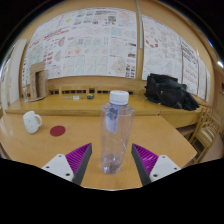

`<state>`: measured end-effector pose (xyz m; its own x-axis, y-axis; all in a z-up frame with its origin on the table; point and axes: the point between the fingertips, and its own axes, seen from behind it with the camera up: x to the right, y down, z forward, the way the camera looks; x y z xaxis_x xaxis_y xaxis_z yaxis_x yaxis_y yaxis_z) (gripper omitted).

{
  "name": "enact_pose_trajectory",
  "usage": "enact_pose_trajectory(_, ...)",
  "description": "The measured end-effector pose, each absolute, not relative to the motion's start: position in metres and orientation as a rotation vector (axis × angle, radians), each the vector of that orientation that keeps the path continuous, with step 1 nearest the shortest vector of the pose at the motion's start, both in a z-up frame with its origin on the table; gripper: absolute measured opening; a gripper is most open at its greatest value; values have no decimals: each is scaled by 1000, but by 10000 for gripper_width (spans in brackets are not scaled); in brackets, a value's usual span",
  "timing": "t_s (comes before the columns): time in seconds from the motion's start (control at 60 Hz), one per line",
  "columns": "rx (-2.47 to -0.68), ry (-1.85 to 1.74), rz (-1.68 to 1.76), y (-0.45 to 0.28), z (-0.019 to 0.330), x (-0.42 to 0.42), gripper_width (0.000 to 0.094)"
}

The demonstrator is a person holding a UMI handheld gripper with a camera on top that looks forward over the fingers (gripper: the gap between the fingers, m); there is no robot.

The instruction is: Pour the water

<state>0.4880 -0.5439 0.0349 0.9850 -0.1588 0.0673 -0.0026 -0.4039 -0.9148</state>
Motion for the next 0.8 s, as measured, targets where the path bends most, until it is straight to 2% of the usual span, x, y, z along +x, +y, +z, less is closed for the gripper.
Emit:
enact_pose_trajectory(0.133,-1936,100,-153,-503,27,498,750)
enact_pose_trajectory(0.15,-1930,95,-154,-500,27,498,728)
enact_pose_trajectory(0.2,-1909,91,-171,-495,27,504,535)
enact_pose_trajectory(0.317,-1877,102,-168,-488,29,504,464)
enact_pose_trajectory(0.333,-1877,103,-168,-488,29,503,481)
enact_pose_trajectory(0.367,-1874,105,-173,-488,30,503,412)
enact_pose_trajectory(0.383,-1874,108,-176,-488,30,503,450)
enact_pose_trajectory(0.4,-1873,110,-179,-488,31,504,381)
enact_pose_trajectory(0.433,-1874,115,-185,-488,29,505,408)
enact_pose_trajectory(0.45,-1876,114,-193,-488,30,505,355)
enact_pose_trajectory(0.583,-1875,121,-278,-490,42,506,355)
enact_pose_trajectory(0.683,-1842,111,-415,-488,76,506,354)
enact_pose_trajectory(0.8,-1787,85,-618,-484,137,503,353)
